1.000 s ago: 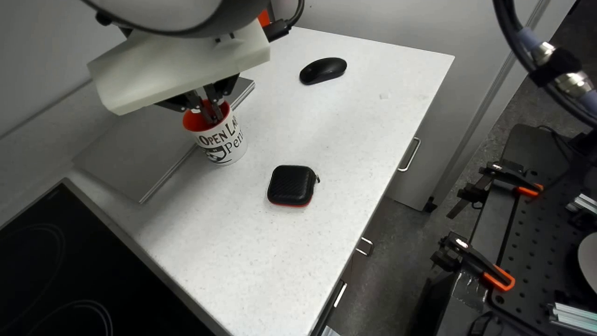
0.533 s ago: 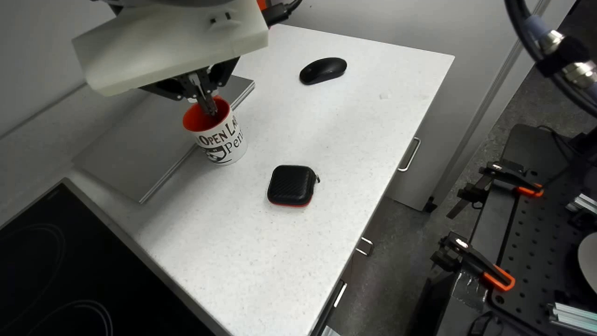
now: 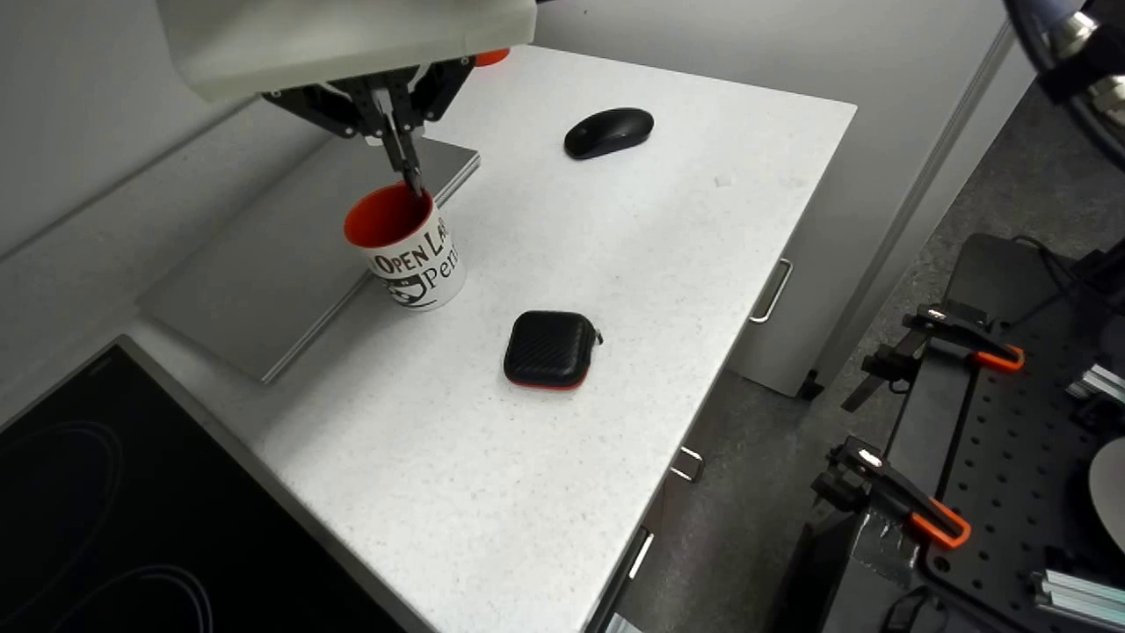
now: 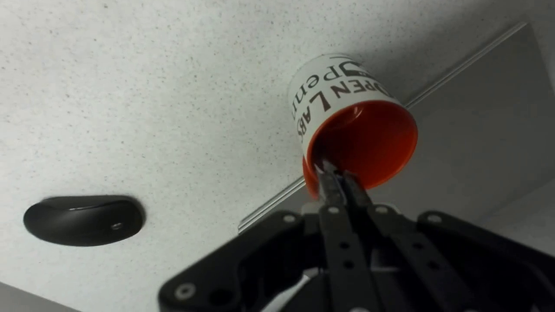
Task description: Remove the pen from the mug cup and put it on the table
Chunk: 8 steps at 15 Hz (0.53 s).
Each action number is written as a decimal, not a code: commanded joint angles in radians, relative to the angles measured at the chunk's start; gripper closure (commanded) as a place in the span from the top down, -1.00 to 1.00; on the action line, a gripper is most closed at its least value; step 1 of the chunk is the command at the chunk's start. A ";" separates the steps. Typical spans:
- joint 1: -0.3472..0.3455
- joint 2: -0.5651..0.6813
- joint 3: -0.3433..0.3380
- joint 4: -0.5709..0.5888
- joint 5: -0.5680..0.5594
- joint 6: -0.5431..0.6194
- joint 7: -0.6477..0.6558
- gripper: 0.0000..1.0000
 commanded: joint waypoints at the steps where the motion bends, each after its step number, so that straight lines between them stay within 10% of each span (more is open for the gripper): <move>1: -0.039 -0.105 -0.003 -0.106 0.051 0.100 0.037 -0.97; 8: -0.125 -0.255 -0.007 -0.277 0.130 0.271 0.052 -0.97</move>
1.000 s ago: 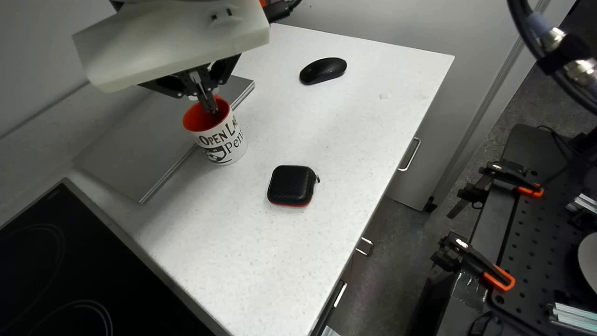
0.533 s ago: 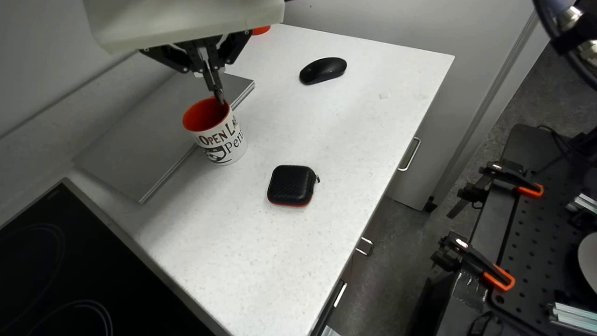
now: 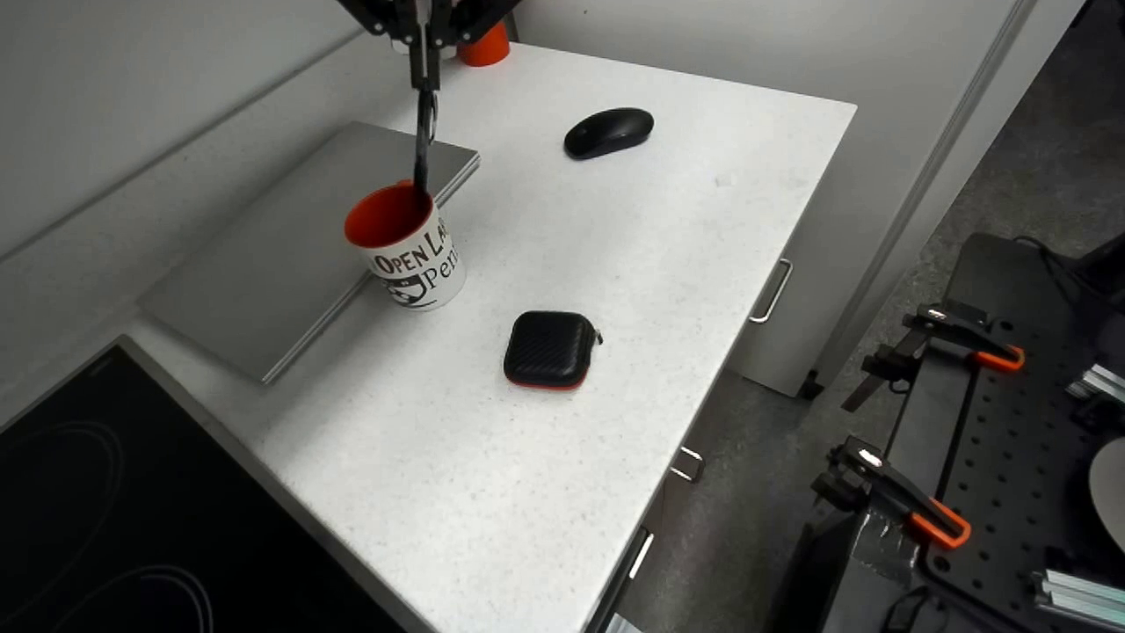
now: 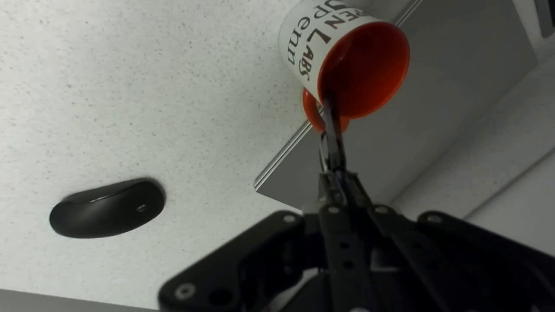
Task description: Remove the pen from the mug cup and put it on the table
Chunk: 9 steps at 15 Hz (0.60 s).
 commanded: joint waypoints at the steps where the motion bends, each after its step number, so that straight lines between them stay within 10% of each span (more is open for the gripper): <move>1: -0.052 -0.109 0.002 -0.123 0.044 0.093 0.028 -0.97; 9: -0.151 -0.177 0.023 -0.231 0.075 0.176 0.037 -0.97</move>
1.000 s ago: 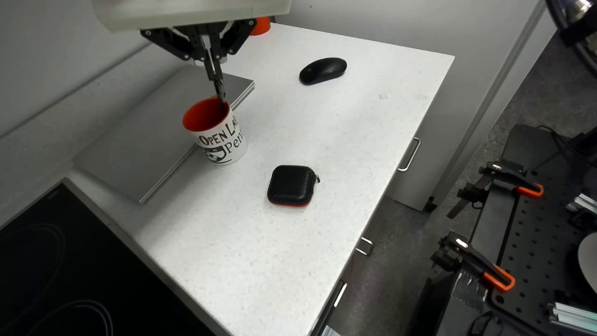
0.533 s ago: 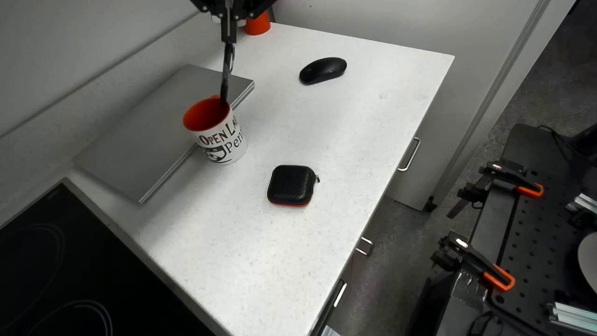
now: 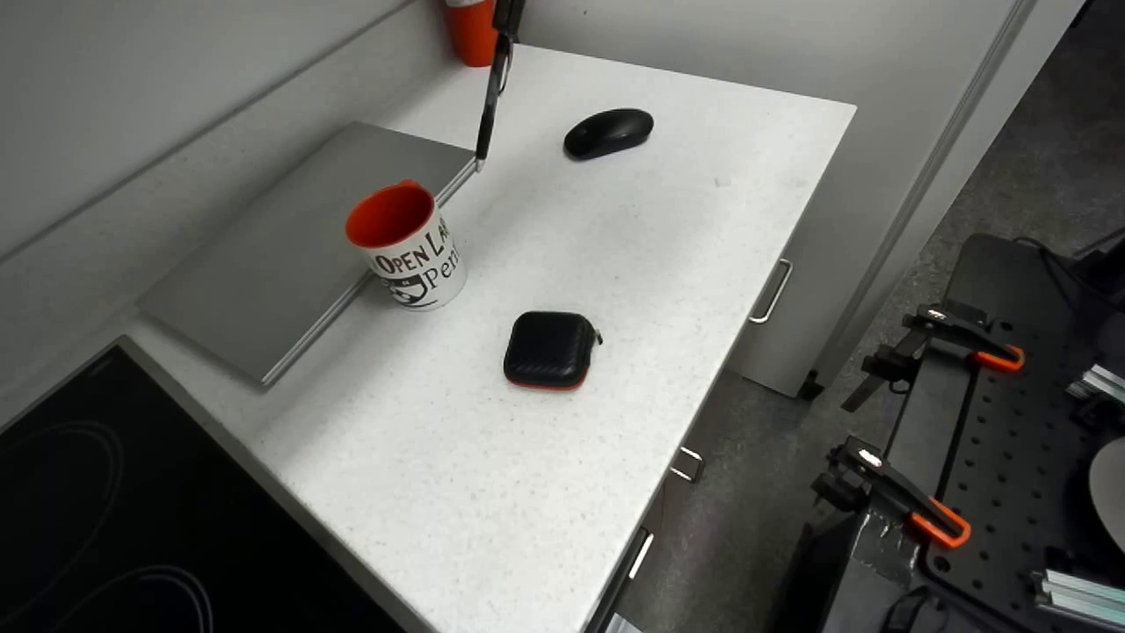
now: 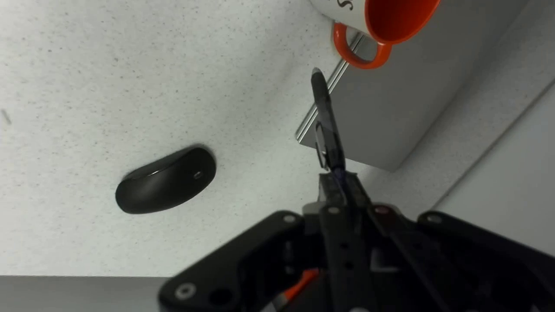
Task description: Remove the pen from the mug cup and put it on the table
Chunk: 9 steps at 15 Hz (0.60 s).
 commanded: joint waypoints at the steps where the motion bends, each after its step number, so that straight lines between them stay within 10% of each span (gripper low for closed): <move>1: -0.038 -0.021 0.037 -0.045 0.008 0.044 0.027 -0.97; 9: -0.067 0.073 0.143 0.010 -0.307 -0.023 0.285 -0.97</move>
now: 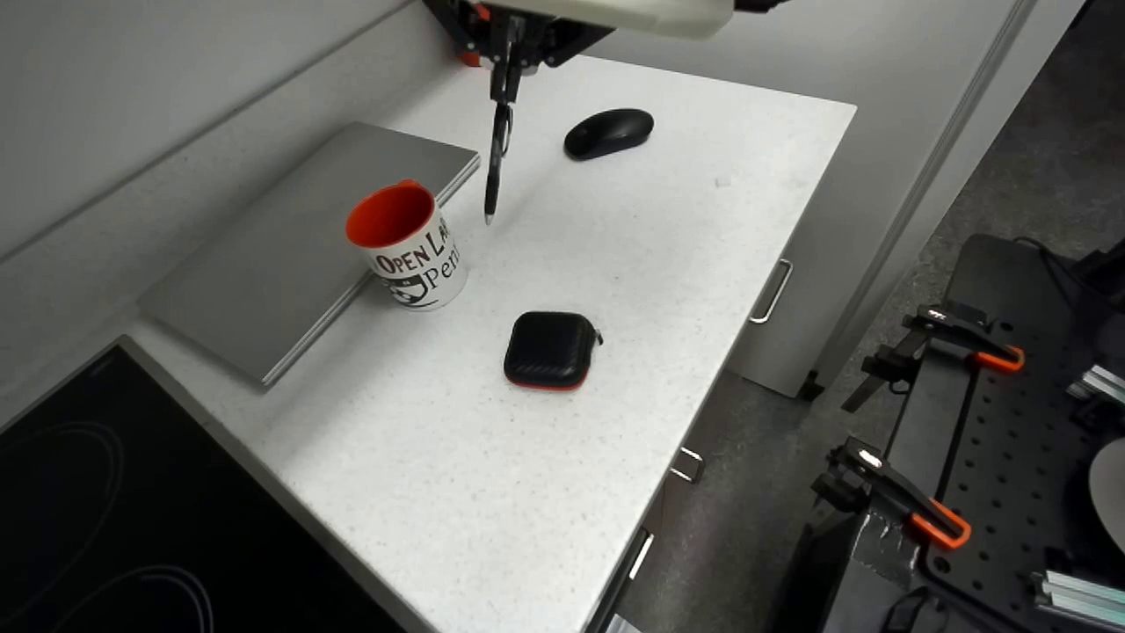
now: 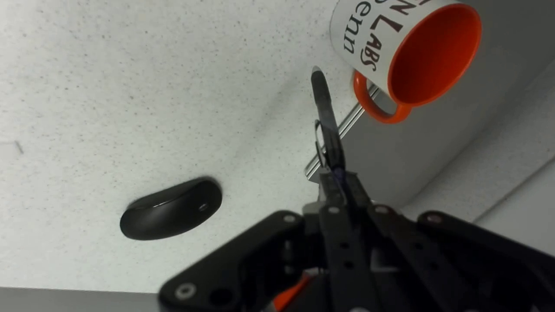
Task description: Remove the pen from the mug cup and put it on the table
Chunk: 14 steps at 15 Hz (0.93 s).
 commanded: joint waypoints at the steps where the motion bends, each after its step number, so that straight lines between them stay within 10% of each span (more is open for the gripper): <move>1: -0.037 0.056 0.040 0.045 -0.124 -0.035 0.117 -0.97; 10: -0.018 0.203 0.035 0.167 -0.251 -0.133 0.194 -0.97; 11: -0.016 0.212 0.034 0.180 -0.247 -0.152 0.190 -0.87; 12: -0.015 0.221 0.033 0.193 -0.242 -0.168 0.183 -0.37; 14: 0.033 0.240 -0.016 0.220 -0.232 -0.201 0.173 -0.34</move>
